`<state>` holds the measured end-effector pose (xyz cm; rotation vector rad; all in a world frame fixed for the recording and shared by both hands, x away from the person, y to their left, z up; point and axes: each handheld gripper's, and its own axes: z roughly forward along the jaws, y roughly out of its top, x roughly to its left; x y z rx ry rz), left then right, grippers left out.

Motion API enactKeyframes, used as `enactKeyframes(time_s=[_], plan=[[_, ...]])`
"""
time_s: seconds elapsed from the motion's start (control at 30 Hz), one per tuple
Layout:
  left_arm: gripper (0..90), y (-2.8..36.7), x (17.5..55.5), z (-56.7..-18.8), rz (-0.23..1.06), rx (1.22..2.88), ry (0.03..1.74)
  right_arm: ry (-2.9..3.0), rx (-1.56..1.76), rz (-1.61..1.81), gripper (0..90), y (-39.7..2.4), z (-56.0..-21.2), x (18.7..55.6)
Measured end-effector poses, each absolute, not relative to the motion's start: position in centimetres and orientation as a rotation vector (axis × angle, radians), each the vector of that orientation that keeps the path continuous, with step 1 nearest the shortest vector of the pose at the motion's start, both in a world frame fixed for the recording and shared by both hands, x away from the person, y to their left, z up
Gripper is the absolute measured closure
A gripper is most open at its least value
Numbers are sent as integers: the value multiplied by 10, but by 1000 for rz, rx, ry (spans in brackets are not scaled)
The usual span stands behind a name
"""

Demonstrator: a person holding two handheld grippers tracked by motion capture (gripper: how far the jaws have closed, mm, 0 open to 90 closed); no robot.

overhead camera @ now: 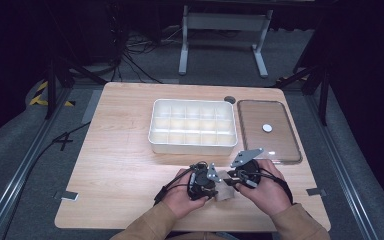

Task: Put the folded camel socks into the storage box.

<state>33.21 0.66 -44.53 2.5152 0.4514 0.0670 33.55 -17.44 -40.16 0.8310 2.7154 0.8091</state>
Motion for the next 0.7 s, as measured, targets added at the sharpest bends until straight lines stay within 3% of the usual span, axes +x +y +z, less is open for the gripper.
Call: enactKeyframes(time_s=[0.23,0.4,0.7], plan=[[737,5,332,-446,70,2524,449,2728,966,779,619,-165,-410,342],[739,5,332,-446,66,2529,444,2741,1055,701,524,-162,-421,349],[737,8,332,-445,65,2536,453,2815,1186,616,457,-164,-434,364]])
